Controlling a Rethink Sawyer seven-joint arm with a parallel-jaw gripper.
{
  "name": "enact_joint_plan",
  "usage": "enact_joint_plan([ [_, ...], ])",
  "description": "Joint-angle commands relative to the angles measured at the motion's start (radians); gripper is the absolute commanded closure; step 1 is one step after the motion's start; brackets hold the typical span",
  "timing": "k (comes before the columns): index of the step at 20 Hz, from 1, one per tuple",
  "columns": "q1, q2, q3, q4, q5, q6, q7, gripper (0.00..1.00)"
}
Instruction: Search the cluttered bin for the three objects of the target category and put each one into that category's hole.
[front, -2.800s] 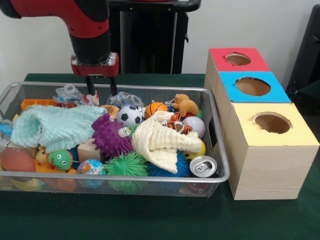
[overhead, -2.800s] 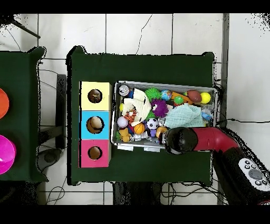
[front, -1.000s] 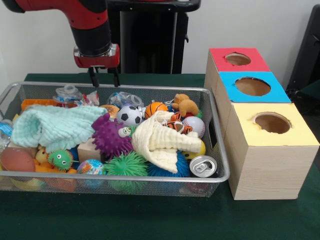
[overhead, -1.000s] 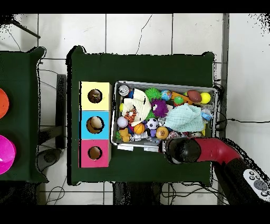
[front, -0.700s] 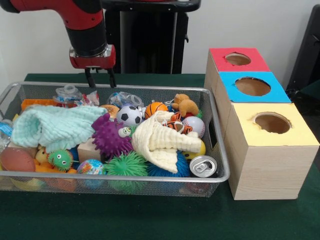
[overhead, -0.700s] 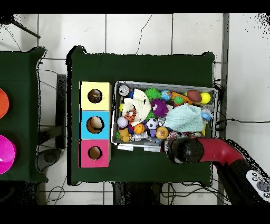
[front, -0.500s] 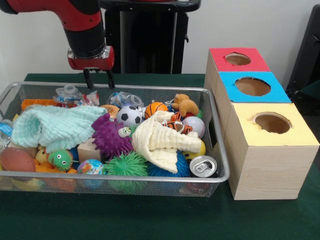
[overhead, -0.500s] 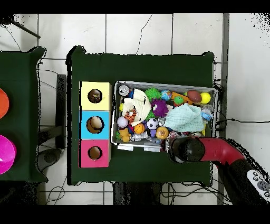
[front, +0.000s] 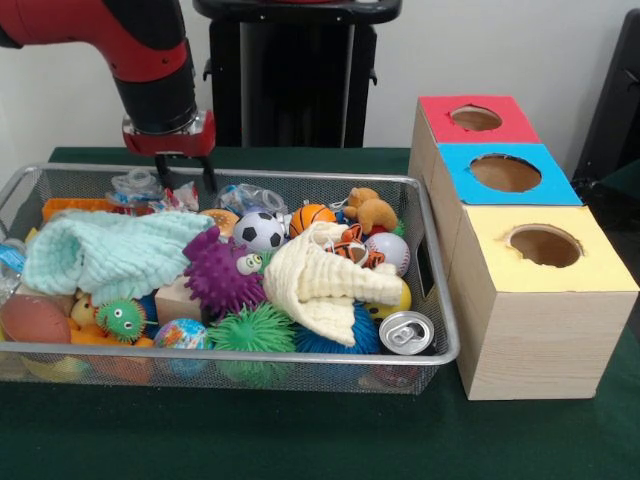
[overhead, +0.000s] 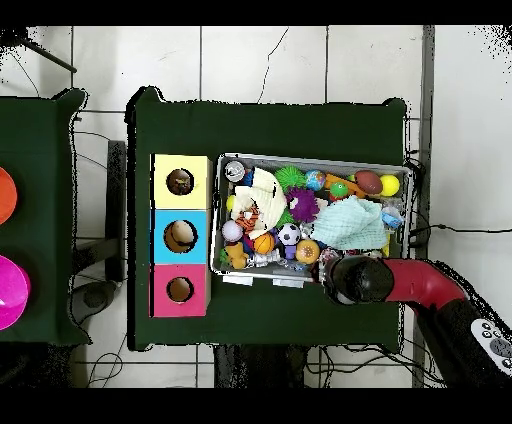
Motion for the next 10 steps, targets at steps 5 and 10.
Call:
enact_joint_plan([
  [5, -0.021, 0.076, 0.029, -0.112, -0.101, 0.019, -0.236, 0.00],
  [10, -0.013, 0.104, 0.025, -0.126, -0.114, -0.004, -0.225, 0.00],
])
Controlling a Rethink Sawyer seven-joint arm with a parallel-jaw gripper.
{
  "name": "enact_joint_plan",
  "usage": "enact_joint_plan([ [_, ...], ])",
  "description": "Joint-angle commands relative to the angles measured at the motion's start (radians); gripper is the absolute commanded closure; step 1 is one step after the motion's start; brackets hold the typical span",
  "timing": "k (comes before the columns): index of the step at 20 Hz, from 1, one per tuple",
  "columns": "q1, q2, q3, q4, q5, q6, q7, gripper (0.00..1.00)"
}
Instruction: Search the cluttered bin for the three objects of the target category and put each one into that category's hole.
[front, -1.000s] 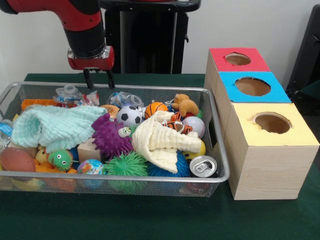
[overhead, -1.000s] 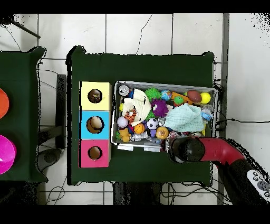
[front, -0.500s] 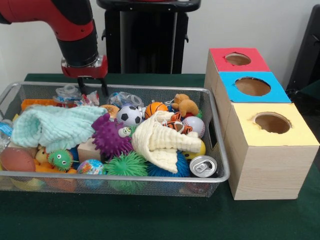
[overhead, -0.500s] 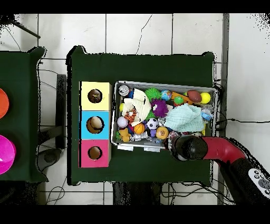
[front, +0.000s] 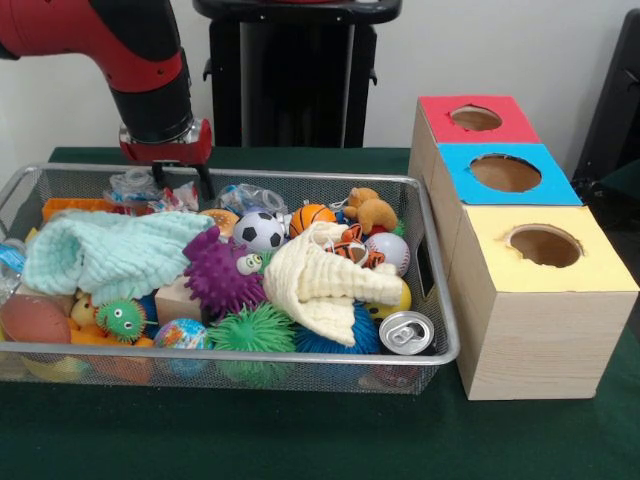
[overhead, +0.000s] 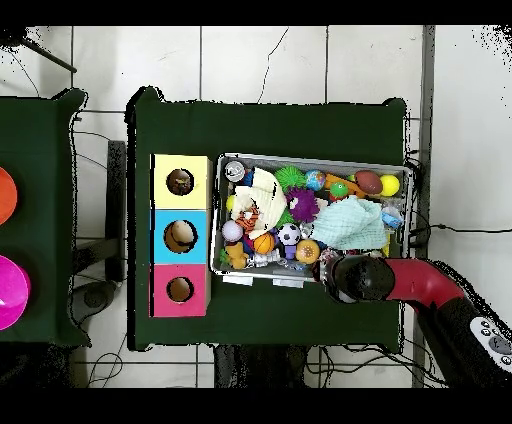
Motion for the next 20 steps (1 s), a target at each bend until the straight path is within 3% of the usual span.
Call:
enact_joint_plan([
  [1, -0.002, 0.084, 0.023, -0.110, -0.105, -0.011, -0.220, 0.00],
  [10, 0.002, 0.134, 0.020, -0.135, -0.129, -0.050, -0.195, 0.00],
  [19, -0.005, 0.140, 0.032, -0.139, -0.140, -0.076, -0.199, 0.00],
  [20, -0.004, 0.139, 0.031, -0.138, -0.138, -0.072, -0.198, 1.00],
])
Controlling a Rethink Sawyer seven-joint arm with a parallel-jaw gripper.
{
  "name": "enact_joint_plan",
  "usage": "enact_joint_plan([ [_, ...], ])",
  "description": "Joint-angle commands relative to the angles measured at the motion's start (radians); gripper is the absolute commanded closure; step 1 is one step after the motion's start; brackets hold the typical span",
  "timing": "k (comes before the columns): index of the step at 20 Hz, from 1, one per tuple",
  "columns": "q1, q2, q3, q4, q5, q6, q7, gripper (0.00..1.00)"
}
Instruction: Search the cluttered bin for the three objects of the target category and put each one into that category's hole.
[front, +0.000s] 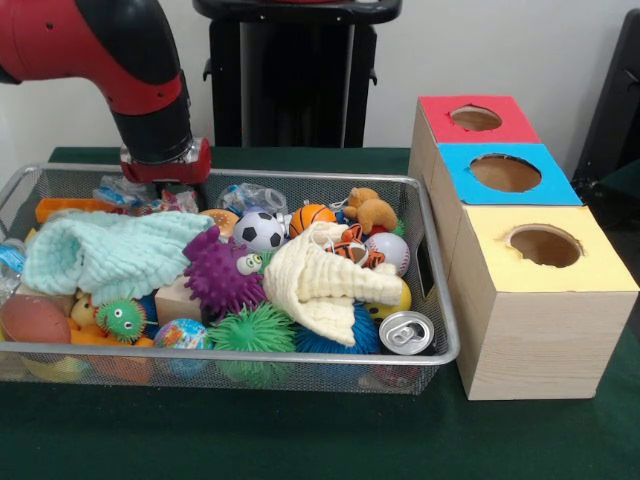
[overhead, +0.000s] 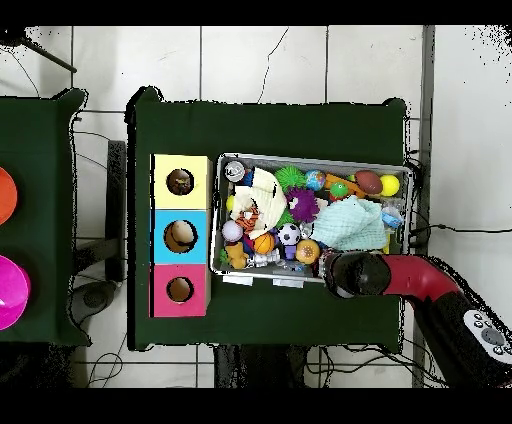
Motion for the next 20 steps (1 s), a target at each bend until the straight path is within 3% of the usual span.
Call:
enact_joint_plan([
  [1, -0.005, 0.077, 0.031, -0.089, -0.101, -0.064, -0.197, 1.00],
  [16, 0.019, 0.037, 0.041, -0.079, -0.077, -0.010, -0.190, 1.00],
  [20, 0.035, -0.053, 0.066, -0.031, -0.019, 0.052, -0.182, 1.00],
])
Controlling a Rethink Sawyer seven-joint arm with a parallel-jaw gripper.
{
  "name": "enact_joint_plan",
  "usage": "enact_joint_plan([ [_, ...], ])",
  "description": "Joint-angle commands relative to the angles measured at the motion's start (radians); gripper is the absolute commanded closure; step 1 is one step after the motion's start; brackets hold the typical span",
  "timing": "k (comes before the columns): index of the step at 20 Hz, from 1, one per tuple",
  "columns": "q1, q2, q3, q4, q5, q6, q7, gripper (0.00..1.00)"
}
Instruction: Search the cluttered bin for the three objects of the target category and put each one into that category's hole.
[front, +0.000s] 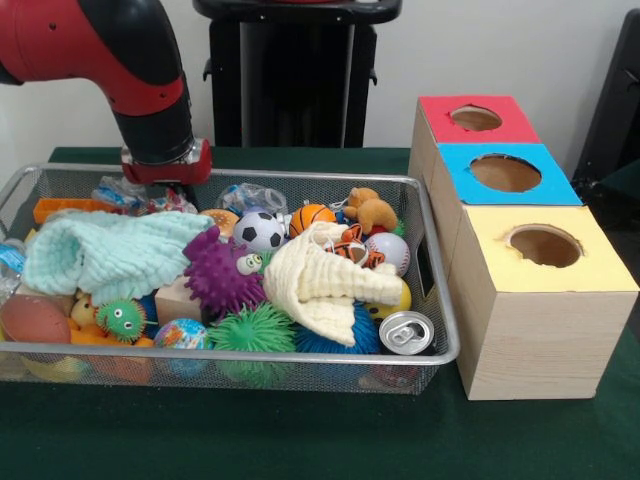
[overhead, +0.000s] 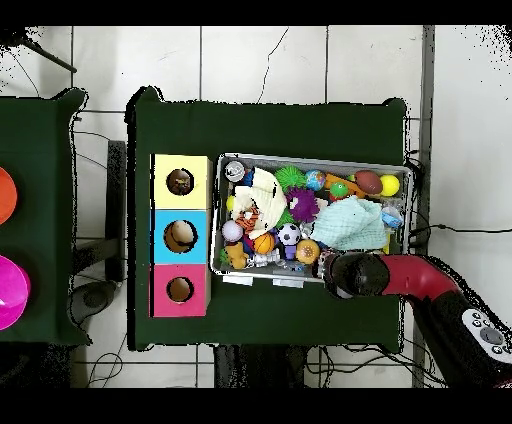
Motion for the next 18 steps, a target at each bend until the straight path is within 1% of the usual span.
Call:
enact_joint_plan([
  [1, 0.040, -0.094, 0.072, -0.013, 0.019, 0.081, -0.177, 1.00],
  [3, 0.056, -0.155, 0.084, 0.006, 0.056, 0.131, -0.179, 1.00],
  [6, 0.077, -0.208, 0.095, 0.002, 0.108, 0.209, -0.187, 1.00],
  [9, 0.095, -0.238, 0.098, -0.016, 0.142, 0.277, -0.204, 1.00],
  [12, 0.113, -0.261, 0.100, -0.039, 0.159, 0.336, -0.223, 1.00],
  [14, 0.121, -0.272, 0.102, -0.048, 0.167, 0.364, -0.225, 1.00],
  [18, 0.134, -0.281, 0.106, -0.058, 0.176, 0.389, -0.213, 1.00],
])
